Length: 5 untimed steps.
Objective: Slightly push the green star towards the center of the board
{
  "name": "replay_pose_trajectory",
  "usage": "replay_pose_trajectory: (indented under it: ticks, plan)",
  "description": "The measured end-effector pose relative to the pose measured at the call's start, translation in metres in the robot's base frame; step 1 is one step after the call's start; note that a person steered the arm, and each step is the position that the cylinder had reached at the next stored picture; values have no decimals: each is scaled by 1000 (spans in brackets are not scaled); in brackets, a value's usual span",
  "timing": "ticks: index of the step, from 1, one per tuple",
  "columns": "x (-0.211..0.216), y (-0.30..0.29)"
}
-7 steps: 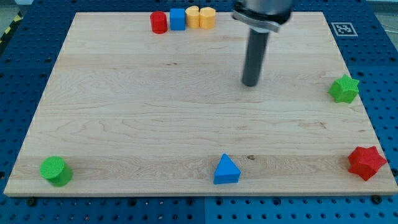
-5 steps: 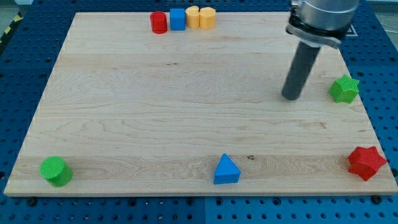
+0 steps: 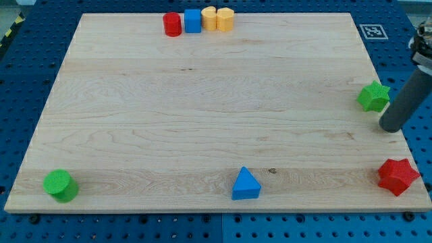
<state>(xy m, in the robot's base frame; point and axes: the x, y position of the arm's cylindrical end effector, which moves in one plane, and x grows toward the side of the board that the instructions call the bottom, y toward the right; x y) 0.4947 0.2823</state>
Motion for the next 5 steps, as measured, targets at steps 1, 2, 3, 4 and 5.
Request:
replay_pose_trajectory:
  ticks: [1,2,3,4,5]
  plan:
    - [0,8]
    - [-9,22]
    - [-32,20]
    - [-39,3]
    - [-58,-7]
